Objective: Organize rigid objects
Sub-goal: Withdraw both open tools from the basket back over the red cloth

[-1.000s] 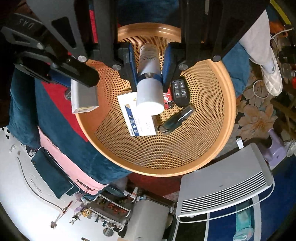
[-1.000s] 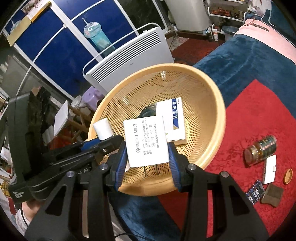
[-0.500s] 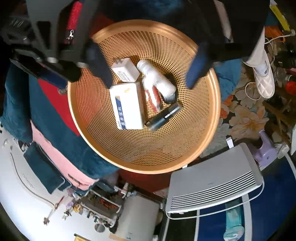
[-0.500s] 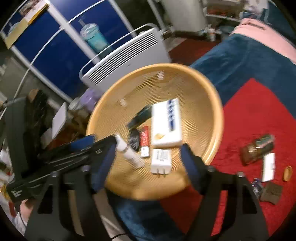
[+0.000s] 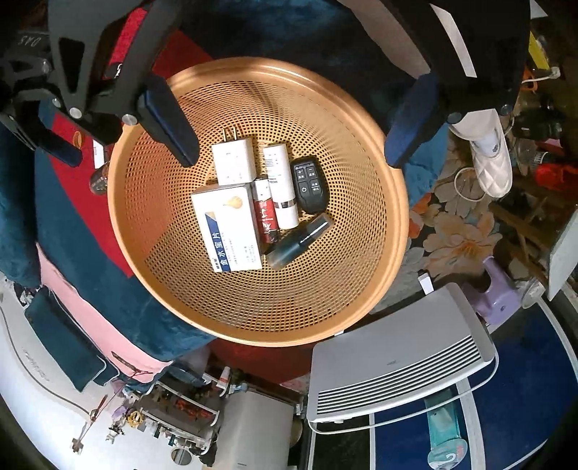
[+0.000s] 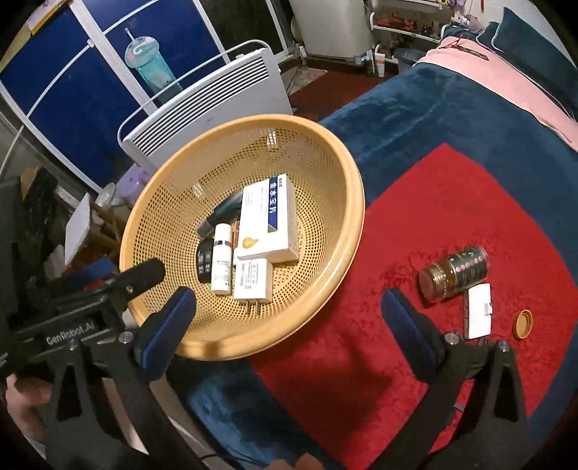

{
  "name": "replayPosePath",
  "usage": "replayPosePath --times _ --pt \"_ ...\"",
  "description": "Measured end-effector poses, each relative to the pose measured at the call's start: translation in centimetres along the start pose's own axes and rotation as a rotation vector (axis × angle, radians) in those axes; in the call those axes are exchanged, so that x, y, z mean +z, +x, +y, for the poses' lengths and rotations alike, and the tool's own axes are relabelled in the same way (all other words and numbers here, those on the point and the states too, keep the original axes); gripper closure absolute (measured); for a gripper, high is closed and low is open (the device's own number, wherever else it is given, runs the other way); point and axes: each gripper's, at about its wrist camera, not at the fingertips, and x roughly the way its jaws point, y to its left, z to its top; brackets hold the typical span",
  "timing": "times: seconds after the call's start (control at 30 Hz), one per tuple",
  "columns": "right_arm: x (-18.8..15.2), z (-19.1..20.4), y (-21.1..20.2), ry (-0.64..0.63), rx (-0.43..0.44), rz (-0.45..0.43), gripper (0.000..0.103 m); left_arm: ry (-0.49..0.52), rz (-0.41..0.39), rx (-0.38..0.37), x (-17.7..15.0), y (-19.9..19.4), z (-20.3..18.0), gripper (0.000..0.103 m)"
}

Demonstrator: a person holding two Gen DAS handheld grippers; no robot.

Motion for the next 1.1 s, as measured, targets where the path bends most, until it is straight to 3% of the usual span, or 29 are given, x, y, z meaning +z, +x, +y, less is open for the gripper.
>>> replayPosePath --times 1.1 --pt "-1.2 -0.8 0.3 0.017 0.012 0.029 0.000 0.034 0.026 0.007 -0.7 0.8 -1.5 0.001"
